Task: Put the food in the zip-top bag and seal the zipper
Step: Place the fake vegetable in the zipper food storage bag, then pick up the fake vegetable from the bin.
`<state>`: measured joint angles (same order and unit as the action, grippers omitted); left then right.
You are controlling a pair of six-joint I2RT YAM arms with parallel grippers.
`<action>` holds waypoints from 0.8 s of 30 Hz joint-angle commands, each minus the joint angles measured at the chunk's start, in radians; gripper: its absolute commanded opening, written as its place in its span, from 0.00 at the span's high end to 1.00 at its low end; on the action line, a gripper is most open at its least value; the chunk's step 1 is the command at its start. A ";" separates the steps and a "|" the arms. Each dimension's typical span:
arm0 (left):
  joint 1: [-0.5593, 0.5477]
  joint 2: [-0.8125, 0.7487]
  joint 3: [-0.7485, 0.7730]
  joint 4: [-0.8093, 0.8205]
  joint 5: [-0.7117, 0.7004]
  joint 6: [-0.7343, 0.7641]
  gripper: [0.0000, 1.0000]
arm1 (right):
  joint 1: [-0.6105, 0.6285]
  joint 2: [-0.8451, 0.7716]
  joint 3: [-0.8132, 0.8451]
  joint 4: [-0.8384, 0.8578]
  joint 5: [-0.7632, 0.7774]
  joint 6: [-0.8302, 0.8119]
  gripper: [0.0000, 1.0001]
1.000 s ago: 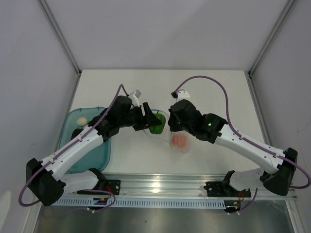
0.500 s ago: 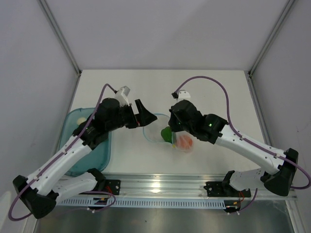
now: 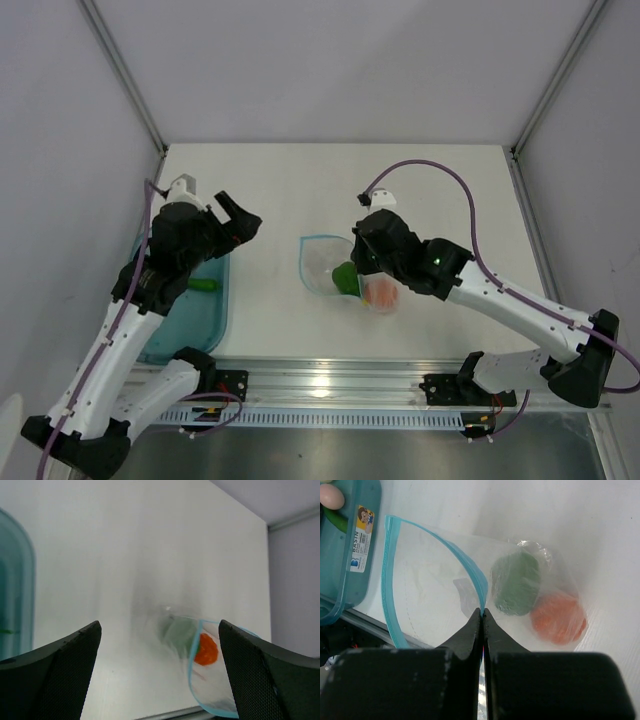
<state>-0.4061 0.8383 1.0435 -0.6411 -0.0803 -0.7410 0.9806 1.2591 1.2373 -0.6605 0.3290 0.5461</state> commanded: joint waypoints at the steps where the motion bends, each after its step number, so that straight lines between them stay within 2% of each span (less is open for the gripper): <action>1: 0.102 -0.039 -0.014 -0.120 -0.104 -0.021 0.00 | -0.003 -0.035 -0.007 0.015 0.028 -0.017 1.00; 7: 0.237 -0.053 -0.068 -0.221 -0.252 -0.132 0.01 | -0.017 -0.033 -0.013 0.022 0.018 -0.025 1.00; 13: 0.386 0.033 -0.138 -0.235 -0.121 -0.202 0.01 | -0.019 -0.030 -0.022 0.029 0.008 -0.029 1.00; 17: 0.464 0.106 -0.212 -0.238 -0.086 -0.264 0.01 | -0.020 -0.038 -0.027 0.024 0.010 -0.031 1.00; 20: 0.512 0.142 -0.265 -0.227 -0.067 -0.303 0.03 | -0.020 -0.044 -0.033 0.024 0.008 -0.031 1.00; 24: 0.572 0.134 -0.361 -0.135 0.008 -0.366 0.10 | -0.022 -0.046 -0.041 0.024 0.008 -0.029 1.00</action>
<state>0.1284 0.9947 0.7296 -0.8402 -0.1459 -1.0214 0.9646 1.2438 1.2015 -0.6556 0.3298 0.5312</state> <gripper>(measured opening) 0.919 0.006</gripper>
